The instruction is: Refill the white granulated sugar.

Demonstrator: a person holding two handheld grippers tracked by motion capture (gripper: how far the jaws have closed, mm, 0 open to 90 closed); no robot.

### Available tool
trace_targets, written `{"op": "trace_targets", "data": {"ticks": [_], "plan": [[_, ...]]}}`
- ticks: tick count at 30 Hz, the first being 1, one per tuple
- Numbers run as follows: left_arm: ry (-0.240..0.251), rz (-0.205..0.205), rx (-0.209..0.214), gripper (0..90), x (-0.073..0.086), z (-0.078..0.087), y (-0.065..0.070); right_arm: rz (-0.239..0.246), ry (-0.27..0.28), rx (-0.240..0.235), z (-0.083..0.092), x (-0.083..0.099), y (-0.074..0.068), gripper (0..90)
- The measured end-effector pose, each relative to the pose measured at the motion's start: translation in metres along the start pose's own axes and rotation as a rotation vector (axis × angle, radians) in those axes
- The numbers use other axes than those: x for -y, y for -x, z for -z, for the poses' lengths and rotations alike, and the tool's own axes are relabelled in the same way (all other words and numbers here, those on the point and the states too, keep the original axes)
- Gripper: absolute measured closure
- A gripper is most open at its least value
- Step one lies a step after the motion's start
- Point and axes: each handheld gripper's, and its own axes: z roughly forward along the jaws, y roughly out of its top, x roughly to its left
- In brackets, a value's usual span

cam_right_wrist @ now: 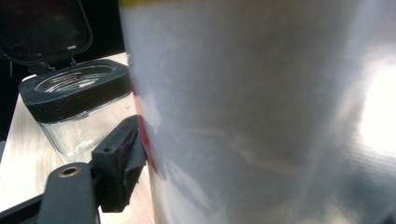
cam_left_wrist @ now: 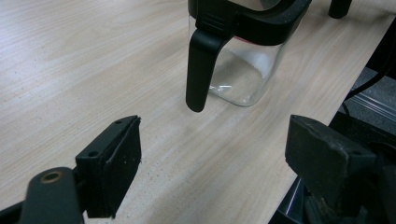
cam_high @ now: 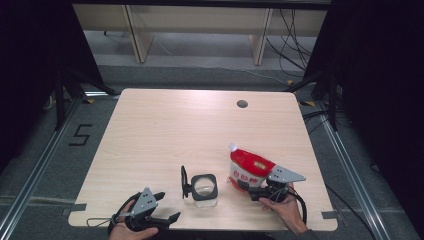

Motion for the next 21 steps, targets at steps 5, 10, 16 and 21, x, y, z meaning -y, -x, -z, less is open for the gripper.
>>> {"op": "trace_targets", "data": {"ticks": [5,10,16,21], "plan": [[0.005,0.001,0.001,18.0,-0.0003,-0.0009,0.0004,0.028,-0.011,-0.002,-0.0037,-0.0013,0.0013,27.6],[-0.001,-0.009,0.001,18.0,-0.0003,0.0001,-0.0007,0.027,-0.023,0.002,-0.0068,-0.0020,0.0001,28.6],[0.008,0.004,0.002,18.0,-0.0001,-0.0011,0.0005,0.006,0.001,0.008,-0.0097,-0.0018,-0.0017,29.3],[0.000,-0.007,0.001,18.0,-0.0002,-0.0002,-0.0007,0.003,-0.009,0.013,-0.0100,-0.0024,-0.0022,31.6]]}}
